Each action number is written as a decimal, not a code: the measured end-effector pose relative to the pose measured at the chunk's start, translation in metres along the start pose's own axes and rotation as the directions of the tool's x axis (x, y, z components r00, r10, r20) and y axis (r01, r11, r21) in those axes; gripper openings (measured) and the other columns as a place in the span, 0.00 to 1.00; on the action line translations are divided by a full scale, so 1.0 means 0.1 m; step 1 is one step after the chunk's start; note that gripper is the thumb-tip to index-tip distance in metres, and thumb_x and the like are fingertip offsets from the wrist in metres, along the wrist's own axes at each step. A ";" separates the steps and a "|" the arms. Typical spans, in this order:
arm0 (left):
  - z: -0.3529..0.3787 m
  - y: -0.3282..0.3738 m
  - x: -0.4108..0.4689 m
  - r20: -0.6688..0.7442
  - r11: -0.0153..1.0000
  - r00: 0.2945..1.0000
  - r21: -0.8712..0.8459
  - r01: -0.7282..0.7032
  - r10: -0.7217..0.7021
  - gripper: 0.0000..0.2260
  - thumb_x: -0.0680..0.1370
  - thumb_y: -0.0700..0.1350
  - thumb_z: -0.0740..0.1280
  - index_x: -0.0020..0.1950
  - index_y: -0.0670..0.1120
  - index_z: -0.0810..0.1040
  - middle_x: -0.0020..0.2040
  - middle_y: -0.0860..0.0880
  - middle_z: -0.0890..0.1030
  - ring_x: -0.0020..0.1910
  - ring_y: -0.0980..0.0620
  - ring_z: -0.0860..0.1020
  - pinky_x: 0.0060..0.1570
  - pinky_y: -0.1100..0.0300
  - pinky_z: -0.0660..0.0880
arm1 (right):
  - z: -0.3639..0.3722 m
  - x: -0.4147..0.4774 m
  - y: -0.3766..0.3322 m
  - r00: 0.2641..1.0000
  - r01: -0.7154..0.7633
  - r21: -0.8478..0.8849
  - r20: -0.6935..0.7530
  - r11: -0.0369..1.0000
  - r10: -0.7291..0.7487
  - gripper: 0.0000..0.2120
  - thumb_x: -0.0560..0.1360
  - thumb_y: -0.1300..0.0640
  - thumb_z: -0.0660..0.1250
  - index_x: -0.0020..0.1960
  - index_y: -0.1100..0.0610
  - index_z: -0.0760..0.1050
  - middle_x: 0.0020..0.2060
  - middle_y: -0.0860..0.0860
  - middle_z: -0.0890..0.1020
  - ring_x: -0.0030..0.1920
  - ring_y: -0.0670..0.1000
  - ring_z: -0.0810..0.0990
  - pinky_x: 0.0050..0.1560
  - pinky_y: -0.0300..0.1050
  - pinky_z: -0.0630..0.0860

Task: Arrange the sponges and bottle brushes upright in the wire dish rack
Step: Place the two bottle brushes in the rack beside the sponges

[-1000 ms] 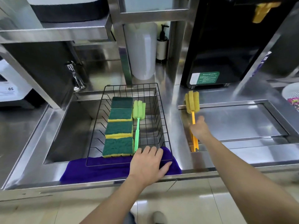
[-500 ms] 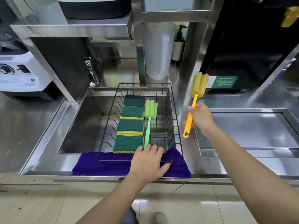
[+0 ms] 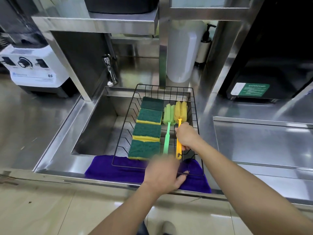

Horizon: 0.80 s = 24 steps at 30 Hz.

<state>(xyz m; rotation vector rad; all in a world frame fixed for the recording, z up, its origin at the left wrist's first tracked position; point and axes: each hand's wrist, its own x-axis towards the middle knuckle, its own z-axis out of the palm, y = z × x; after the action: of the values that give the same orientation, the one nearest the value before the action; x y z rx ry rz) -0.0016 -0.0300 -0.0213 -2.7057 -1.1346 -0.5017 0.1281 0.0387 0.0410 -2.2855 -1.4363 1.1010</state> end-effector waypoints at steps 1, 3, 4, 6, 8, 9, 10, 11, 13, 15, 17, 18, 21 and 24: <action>0.00 0.00 0.00 -0.003 1.000 1.000 -0.006 0.003 -0.003 0.20 0.70 0.61 0.57 0.35 0.47 0.78 0.31 0.50 0.77 0.31 0.49 0.75 0.31 0.59 0.70 | 0.03 0.06 0.01 1.000 -0.026 0.014 -0.002 1.000 0.026 0.11 0.81 0.62 0.51 0.40 0.62 0.62 0.28 0.64 0.81 0.23 0.50 0.82 0.15 0.37 0.67; 0.01 0.00 0.00 -0.006 1.000 1.000 -0.019 0.002 -0.002 0.19 0.70 0.61 0.57 0.36 0.47 0.78 0.31 0.50 0.77 0.30 0.49 0.75 0.31 0.59 0.69 | 0.05 0.13 0.01 0.996 -0.092 0.017 -0.010 0.996 0.092 0.06 0.81 0.62 0.53 0.47 0.63 0.59 0.15 0.57 0.73 0.11 0.49 0.71 0.11 0.36 0.64; 0.01 0.00 0.00 -0.006 1.000 1.000 -0.026 0.000 0.000 0.19 0.70 0.61 0.57 0.36 0.47 0.77 0.31 0.51 0.77 0.31 0.50 0.75 0.31 0.59 0.69 | 0.06 0.16 0.00 0.993 -0.116 -0.003 -0.012 0.993 0.116 0.05 0.80 0.63 0.54 0.47 0.62 0.59 0.18 0.58 0.73 0.12 0.51 0.71 0.11 0.37 0.65; 0.00 0.00 0.00 -0.001 0.999 1.000 -0.039 -0.004 0.004 0.19 0.70 0.61 0.57 0.36 0.47 0.77 0.31 0.51 0.76 0.31 0.50 0.75 0.30 0.59 0.69 | 0.08 0.19 0.02 0.990 -0.143 -0.059 -0.016 0.988 0.142 0.09 0.80 0.64 0.55 0.41 0.62 0.58 0.26 0.59 0.73 0.21 0.55 0.74 0.13 0.40 0.67; -0.01 0.01 0.00 0.004 0.999 1.000 -0.051 -0.010 0.010 0.19 0.71 0.61 0.57 0.36 0.48 0.77 0.31 0.51 0.76 0.31 0.50 0.75 0.30 0.59 0.68 | 0.12 0.22 0.04 0.989 -0.150 -0.107 -0.006 0.983 0.150 0.14 0.79 0.66 0.56 0.35 0.60 0.58 0.29 0.60 0.76 0.26 0.57 0.78 0.17 0.42 0.69; 0.00 0.01 -0.01 0.008 0.998 1.000 -0.059 -0.012 0.012 0.19 0.71 0.61 0.58 0.36 0.48 0.77 0.31 0.51 0.76 0.31 0.50 0.75 0.30 0.59 0.68 | 0.12 0.22 0.03 0.989 -0.145 -0.147 0.014 0.978 0.149 0.13 0.78 0.68 0.57 0.35 0.63 0.61 0.28 0.59 0.77 0.26 0.57 0.79 0.18 0.42 0.70; -0.01 0.00 -0.01 0.013 0.998 1.000 -0.068 -0.012 0.013 0.19 0.71 0.62 0.58 0.36 0.48 0.77 0.31 0.51 0.76 0.31 0.50 0.75 0.30 0.59 0.68 | 0.12 0.21 0.02 0.986 -0.158 -0.188 0.031 0.969 0.166 0.09 0.76 0.70 0.57 0.37 0.66 0.65 0.27 0.59 0.77 0.25 0.56 0.79 0.19 0.42 0.72; -0.01 0.00 -0.01 0.019 0.997 1.000 -0.075 -0.010 0.011 0.19 0.71 0.62 0.58 0.37 0.48 0.77 0.31 0.51 0.76 0.31 0.50 0.75 0.30 0.59 0.68 | 0.11 0.19 0.00 0.983 -0.160 -0.229 0.048 0.960 0.176 0.04 0.75 0.72 0.58 0.43 0.68 0.70 0.29 0.60 0.77 0.26 0.56 0.79 0.21 0.43 0.74; -0.04 0.01 -0.01 0.051 0.996 0.999 -0.094 0.003 0.001 0.20 0.72 0.64 0.58 0.37 0.48 0.77 0.32 0.51 0.77 0.32 0.50 0.75 0.31 0.58 0.69 | 0.11 0.19 -0.01 0.988 -0.121 -0.294 0.059 0.948 0.145 0.11 0.74 0.72 0.57 0.54 0.67 0.72 0.42 0.63 0.78 0.39 0.60 0.82 0.27 0.47 0.79; -0.09 0.01 0.00 0.114 0.990 0.993 -0.136 0.040 -0.025 0.23 0.71 0.66 0.57 0.37 0.49 0.78 0.32 0.52 0.77 0.33 0.50 0.76 0.32 0.58 0.70 | 0.08 0.18 -0.01 0.994 -0.070 -0.344 0.052 0.936 0.093 0.13 0.75 0.71 0.57 0.56 0.65 0.72 0.50 0.62 0.79 0.49 0.62 0.82 0.35 0.51 0.82; -0.16 0.00 0.03 0.166 0.967 0.985 -0.238 0.089 -0.050 0.24 0.71 0.68 0.57 0.40 0.50 0.79 0.34 0.54 0.79 0.36 0.52 0.77 0.35 0.58 0.71 | 0.02 0.16 0.00 0.999 -0.028 -0.359 0.017 0.933 0.036 0.09 0.75 0.67 0.57 0.53 0.63 0.73 0.51 0.60 0.79 0.50 0.61 0.82 0.43 0.51 0.81; -0.21 -0.03 0.07 0.183 0.943 0.982 -0.316 0.110 -0.053 0.24 0.72 0.68 0.56 0.42 0.50 0.80 0.37 0.55 0.79 0.38 0.52 0.77 0.37 0.58 0.71 | -0.03 0.15 0.00 1.000 -0.007 -0.357 -0.017 0.934 0.001 0.07 0.76 0.65 0.57 0.50 0.63 0.73 0.49 0.60 0.79 0.50 0.61 0.81 0.45 0.50 0.79; -0.34 -0.21 0.29 0.174 0.865 0.977 -0.463 0.195 -0.127 0.23 0.75 0.66 0.56 0.49 0.50 0.80 0.43 0.54 0.81 0.44 0.53 0.78 0.44 0.56 0.71 | -0.20 0.15 -0.01 0.977 0.018 -0.377 -0.189 0.926 -0.095 0.10 0.76 0.62 0.57 0.53 0.64 0.73 0.52 0.62 0.79 0.53 0.63 0.78 0.44 0.48 0.70; -0.38 -0.48 0.66 0.157 0.883 0.958 -0.373 0.284 -0.241 0.20 0.78 0.60 0.58 0.59 0.47 0.77 0.52 0.51 0.80 0.53 0.50 0.76 0.53 0.54 0.70 | -0.32 0.20 -0.01 0.910 0.060 -0.462 -0.338 0.885 -0.238 0.11 0.76 0.60 0.60 0.55 0.64 0.73 0.54 0.61 0.80 0.54 0.63 0.78 0.43 0.48 0.67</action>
<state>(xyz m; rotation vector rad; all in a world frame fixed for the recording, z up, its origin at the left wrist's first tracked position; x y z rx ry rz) -0.0023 0.0365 0.0394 -2.9530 -1.6002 -0.6998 0.1539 0.0622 0.0544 -2.4317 -1.7881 0.2541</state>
